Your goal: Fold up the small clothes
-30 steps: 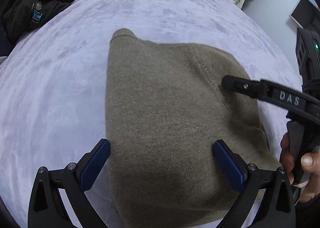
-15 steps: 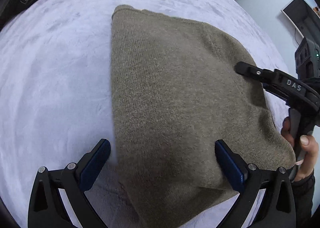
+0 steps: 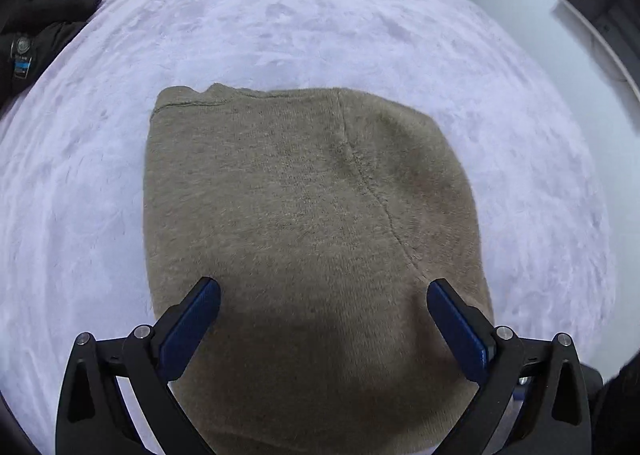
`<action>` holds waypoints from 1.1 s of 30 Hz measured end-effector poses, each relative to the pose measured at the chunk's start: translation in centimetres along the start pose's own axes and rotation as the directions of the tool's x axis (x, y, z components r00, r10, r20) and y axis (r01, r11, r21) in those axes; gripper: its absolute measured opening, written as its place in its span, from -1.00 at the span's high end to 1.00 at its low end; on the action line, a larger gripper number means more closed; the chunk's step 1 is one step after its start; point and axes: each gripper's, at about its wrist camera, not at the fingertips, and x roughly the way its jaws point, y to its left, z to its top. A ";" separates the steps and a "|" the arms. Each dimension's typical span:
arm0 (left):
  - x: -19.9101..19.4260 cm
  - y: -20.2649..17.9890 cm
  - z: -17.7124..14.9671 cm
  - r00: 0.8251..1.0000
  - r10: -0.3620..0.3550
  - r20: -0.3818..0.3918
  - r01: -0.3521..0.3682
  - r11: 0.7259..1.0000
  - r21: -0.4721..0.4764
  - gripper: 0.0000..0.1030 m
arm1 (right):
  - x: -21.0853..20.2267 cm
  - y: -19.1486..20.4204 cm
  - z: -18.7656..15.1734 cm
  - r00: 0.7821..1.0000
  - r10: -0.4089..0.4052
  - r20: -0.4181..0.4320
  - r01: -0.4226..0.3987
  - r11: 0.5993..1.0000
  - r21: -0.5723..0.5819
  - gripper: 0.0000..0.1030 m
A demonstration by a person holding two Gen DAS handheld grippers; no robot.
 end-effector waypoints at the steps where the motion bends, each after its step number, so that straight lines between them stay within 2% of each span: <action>1: 0.6 -0.7 0.3 1.000 0.019 -0.013 -0.019 1.000 0.005 -1.00 | 0.9 0.0 -0.3 0.999 -0.007 -0.038 0.007 1.000 -0.012 -0.36; 3: 1.3 -2.3 0.9 0.999 0.012 -0.034 -0.011 1.000 0.022 -1.00 | 1.5 0.2 -1.6 0.996 -0.008 -0.085 0.003 0.998 -0.065 -0.35; 5: 1.8 -3.7 1.1 0.999 -0.008 -0.043 0.010 1.000 0.028 -1.00 | 1.0 0.5 -2.8 0.996 -0.035 -0.080 0.024 0.991 -0.133 -0.35; 7: 2.3 -5.5 1.3 0.999 -0.011 -0.043 0.012 0.999 0.038 -1.00 | 0.8 0.1 -3.6 0.996 -0.042 -0.080 0.030 0.989 -0.144 -0.34; 11: 4.1 -7.5 1.5 0.997 0.067 -0.027 -0.065 0.995 0.081 -1.00 | 1.1 -0.9 -4.4 0.997 -0.017 -0.073 0.007 0.992 -0.129 -0.35; 13: 3.9 -7.7 1.5 0.997 0.078 -0.027 -0.075 0.993 0.096 -1.00 | 1.2 -1.0 -4.8 0.998 -0.024 -0.066 0.015 0.990 -0.137 -0.35; 15: 2.4 -7.3 1.6 0.999 0.028 -0.020 -0.026 0.996 0.085 -1.00 | 0.3 -1.0 -4.6 0.999 -0.019 -0.051 0.013 0.994 -0.111 -0.35; 16: 1.2 -6.7 1.6 0.999 -0.037 -0.007 0.037 0.997 0.063 -1.00 | -0.6 -1.2 -4.6 0.999 -0.002 -0.035 -0.001 0.996 -0.090 -0.35; 18: -1.3 -5.3 1.1 0.993 -0.114 0.036 0.113 0.993 0.018 -1.00 | -2.3 -1.8 -3.9 0.999 0.035 0.031 -0.034 0.999 -0.038 -0.36; 21: -4.4 -3.0 -0.7 0.984 -0.144 0.108 0.148 0.989 -0.027 -1.00 | -4.7 -2.9 -3.3 0.995 -0.021 0.102 0.021 1.000 -0.002 -0.36; 26: -5.4 -1.2 -5.0 0.991 -0.074 0.110 0.074 0.997 0.001 -1.00 | -6.9 -6.4 -2.4 0.977 -0.156 0.148 0.148 0.987 0.065 -0.36; 29: -4.9 -2.4 -7.0 0.992 -0.038 0.116 0.033 0.998 0.047 -1.00 | -6.1 -7.5 -2.0 0.955 -0.279 0.098 0.273 0.960 0.071 -0.36; 33: -2.8 -3.0 -8.0 0.993 0.032 0.113 -0.041 0.996 0.078 -1.00 | -3.4 -6.4 -1.3 0.958 -0.286 0.039 0.286 0.958 0.000 -0.36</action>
